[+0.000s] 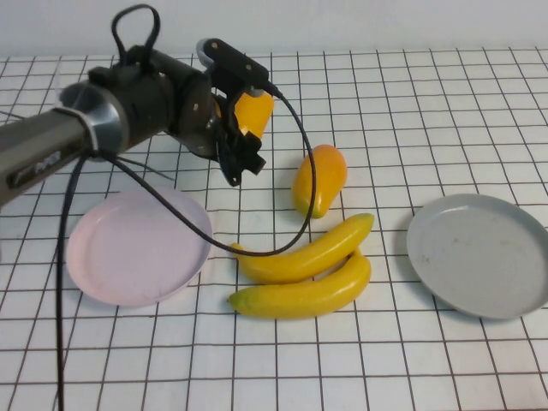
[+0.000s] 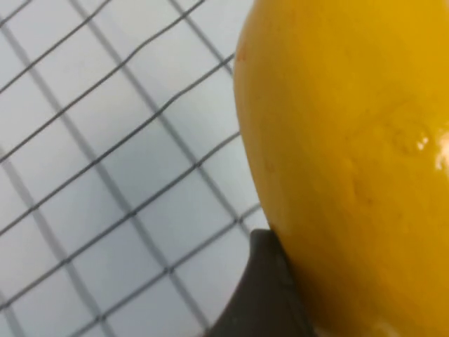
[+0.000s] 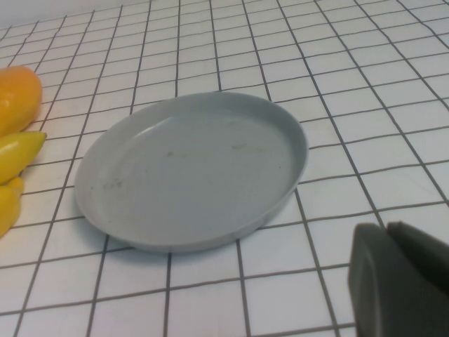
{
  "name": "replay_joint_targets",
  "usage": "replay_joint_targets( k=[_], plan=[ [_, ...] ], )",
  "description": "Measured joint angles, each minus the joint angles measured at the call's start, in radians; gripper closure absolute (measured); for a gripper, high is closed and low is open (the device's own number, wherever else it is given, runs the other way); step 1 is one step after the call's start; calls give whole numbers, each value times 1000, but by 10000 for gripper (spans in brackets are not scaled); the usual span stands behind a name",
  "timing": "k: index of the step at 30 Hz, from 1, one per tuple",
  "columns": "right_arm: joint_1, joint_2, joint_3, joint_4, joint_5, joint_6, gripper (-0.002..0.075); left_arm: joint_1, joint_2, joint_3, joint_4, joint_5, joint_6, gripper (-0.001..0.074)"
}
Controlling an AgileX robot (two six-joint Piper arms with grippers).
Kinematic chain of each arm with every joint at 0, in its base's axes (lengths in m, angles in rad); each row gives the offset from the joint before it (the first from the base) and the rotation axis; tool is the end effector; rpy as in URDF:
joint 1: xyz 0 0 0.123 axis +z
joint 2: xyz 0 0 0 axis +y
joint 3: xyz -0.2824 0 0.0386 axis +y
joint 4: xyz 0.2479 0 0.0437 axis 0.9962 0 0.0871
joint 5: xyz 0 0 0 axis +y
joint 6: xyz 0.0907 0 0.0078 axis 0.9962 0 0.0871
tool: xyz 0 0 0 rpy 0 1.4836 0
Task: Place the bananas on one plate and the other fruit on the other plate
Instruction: Put one type of fruit in the left plate
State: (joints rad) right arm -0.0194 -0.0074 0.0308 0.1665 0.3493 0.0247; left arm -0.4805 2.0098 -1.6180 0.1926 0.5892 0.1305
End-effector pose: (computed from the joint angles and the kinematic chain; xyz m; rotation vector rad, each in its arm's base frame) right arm 0.0536 0.0041 0.1721 0.1464 1.8488 0.1652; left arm 0.4106 -0.2031 0.2378 0.8786 2.2867 0.0475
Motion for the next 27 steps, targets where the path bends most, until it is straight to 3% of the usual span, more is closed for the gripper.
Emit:
replay_joint_targets(
  k=[6, 13, 20, 27],
  plan=[
    [0, 0, 0, 0, 0, 0, 742, 7, -254, 271, 7, 37, -43, 246],
    [0, 0, 0, 0, 0, 0, 743, 109, -514, 732, -98, -145, -107, 246],
    [0, 0, 0, 0, 0, 0, 742, 199, -496, 797, -116, -138, -161, 114],
    [0, 0, 0, 0, 0, 0, 742, 206, -481, 790, -123, -134, -161, 85]
  ],
)
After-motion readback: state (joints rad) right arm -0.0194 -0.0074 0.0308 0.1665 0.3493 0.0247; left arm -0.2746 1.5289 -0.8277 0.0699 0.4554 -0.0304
